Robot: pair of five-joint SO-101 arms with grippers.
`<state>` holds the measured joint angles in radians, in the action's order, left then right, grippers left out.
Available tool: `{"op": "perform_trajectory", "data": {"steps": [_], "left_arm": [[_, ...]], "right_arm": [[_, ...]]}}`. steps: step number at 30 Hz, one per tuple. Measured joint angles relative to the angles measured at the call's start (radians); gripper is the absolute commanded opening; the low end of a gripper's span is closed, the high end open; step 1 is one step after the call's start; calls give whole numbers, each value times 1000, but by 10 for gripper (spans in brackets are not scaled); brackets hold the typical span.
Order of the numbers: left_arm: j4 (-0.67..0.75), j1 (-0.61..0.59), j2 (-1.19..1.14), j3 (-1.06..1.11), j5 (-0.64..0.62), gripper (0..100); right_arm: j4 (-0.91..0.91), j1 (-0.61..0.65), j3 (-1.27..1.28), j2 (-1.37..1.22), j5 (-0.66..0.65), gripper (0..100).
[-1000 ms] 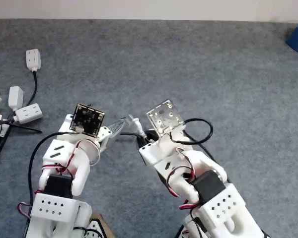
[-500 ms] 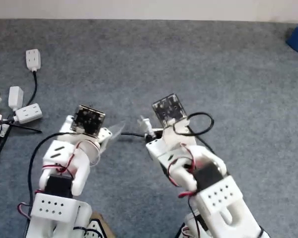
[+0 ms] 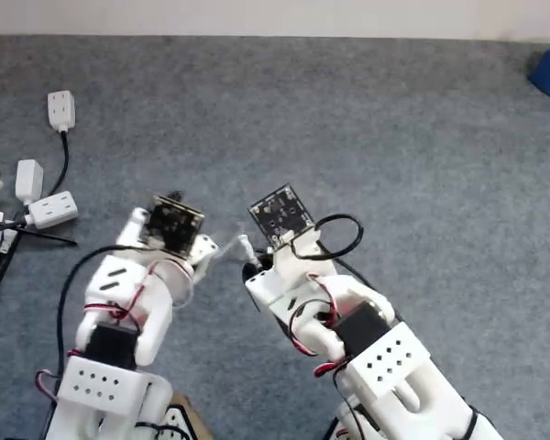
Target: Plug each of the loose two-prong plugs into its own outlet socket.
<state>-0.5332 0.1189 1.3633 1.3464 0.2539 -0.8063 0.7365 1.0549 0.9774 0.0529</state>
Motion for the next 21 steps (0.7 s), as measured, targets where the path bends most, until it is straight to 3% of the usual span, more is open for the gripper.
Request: {"op": "perform_trajectory", "data": {"steps": [7, 21], "left_arm": [[2, 64, 12, 101, -5, 333], [0, 124, 14, 101, -5, 333]], "right_arm": [[-75, 6, -84, -2, -2, 7], [-170, 6, -210, -5, -17, 7]]}}
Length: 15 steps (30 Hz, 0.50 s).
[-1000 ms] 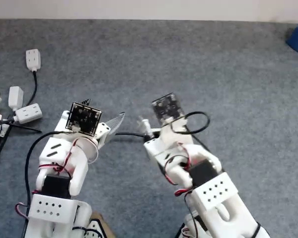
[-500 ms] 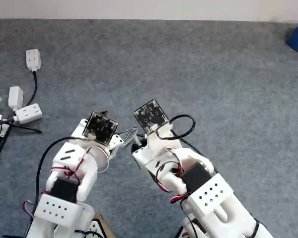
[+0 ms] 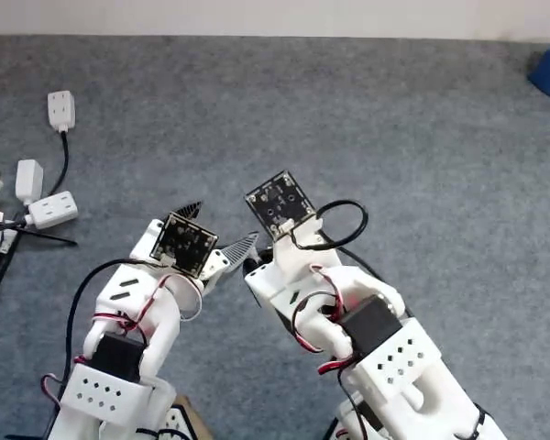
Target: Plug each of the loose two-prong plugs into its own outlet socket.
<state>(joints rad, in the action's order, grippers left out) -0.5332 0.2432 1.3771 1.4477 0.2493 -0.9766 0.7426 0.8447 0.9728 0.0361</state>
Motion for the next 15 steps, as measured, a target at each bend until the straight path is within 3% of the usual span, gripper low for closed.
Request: {"op": "perform_trajectory", "data": {"steps": [7, 15], "left_arm": [[-3, -11, 0, 0, 0, 333], [23, -150, -14, 14, -103, 333]], "right_arm": [[-8, -25, -2, 2, -20, 7], [-63, -140, -78, -92, -34, 7]]}}
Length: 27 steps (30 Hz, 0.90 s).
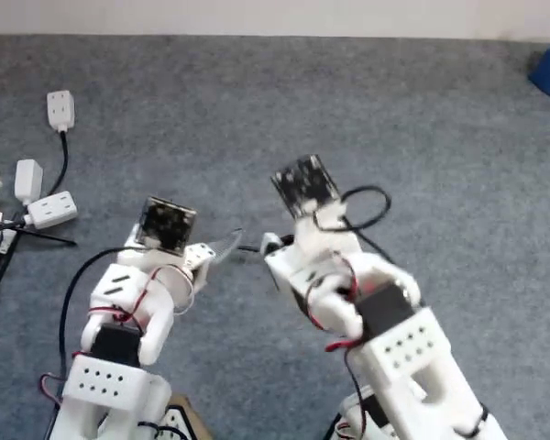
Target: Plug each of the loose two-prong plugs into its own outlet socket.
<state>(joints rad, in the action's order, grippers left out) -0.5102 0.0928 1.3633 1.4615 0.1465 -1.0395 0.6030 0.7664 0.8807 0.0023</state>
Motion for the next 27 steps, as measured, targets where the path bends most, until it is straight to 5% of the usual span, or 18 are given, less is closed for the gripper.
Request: {"op": "perform_trajectory", "data": {"steps": [19, 27], "left_arm": [[91, -48, 0, 54, -34, 333], [91, -52, 0, 54, -34, 333]], "right_arm": [[-560, -133, -953, -818, -153, 7], [-585, -146, -1049, -1016, -296, 7]]}}
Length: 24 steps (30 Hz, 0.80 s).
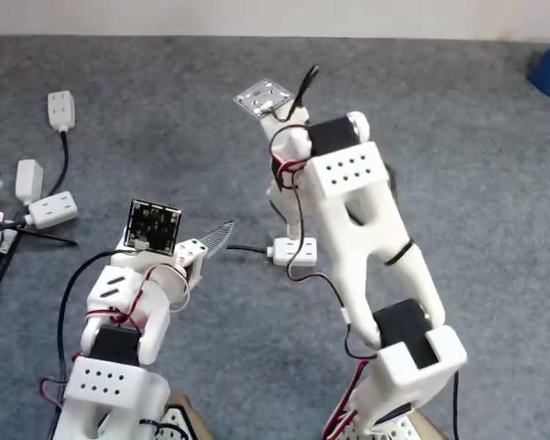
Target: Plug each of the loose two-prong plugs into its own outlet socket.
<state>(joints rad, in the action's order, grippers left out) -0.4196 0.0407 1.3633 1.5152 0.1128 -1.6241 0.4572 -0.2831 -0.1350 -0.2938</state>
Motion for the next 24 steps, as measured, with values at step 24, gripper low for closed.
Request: {"op": "perform_trajectory", "data": {"steps": [24], "left_arm": [[11, -41, 0, 0, -3, 333]], "right_arm": [[100, -92, 196, -25, 49, 7]]}}
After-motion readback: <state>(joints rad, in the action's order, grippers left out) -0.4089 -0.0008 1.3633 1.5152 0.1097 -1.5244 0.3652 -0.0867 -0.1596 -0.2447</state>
